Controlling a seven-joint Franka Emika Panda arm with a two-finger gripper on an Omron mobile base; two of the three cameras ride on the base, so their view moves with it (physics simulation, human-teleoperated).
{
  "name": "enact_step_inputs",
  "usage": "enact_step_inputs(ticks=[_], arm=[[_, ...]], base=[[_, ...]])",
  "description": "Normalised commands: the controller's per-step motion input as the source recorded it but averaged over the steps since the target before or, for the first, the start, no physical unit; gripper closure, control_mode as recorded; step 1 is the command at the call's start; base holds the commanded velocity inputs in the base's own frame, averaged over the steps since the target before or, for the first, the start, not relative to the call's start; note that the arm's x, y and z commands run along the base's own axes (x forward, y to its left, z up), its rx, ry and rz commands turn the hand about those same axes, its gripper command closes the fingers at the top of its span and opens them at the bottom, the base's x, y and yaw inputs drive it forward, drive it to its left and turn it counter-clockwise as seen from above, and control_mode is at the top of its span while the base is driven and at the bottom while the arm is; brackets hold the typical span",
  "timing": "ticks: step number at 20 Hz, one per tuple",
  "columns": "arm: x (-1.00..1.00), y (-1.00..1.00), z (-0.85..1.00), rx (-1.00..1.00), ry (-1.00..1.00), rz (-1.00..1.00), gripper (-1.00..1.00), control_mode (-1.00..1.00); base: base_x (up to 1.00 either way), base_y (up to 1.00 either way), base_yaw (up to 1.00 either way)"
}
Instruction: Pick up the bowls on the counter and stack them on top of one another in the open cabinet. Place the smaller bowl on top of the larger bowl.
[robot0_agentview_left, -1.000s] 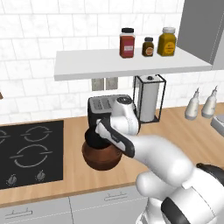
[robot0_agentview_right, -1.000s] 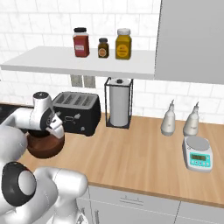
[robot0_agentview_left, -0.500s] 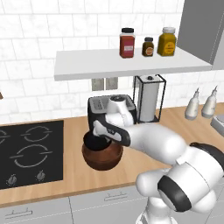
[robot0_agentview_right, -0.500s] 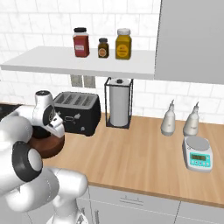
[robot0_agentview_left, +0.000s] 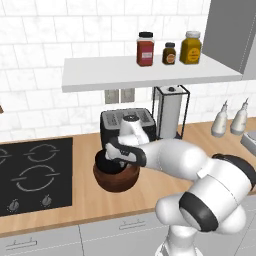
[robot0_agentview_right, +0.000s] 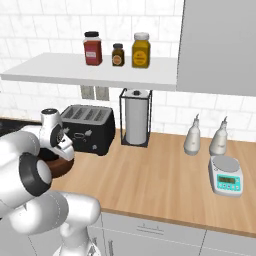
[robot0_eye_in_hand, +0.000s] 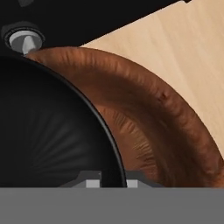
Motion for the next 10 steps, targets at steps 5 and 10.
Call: enact_step_inputs(ticks=[5,10], arm=[[-0.08,0.00,0.06,0.00,0.00,0.00,1.00,-1.00],[-0.09,-0.03,0.11,0.00,0.00,0.00,1.00,-1.00]], base=[[0.00,0.00,0.00],[0.00,0.00,0.00]])
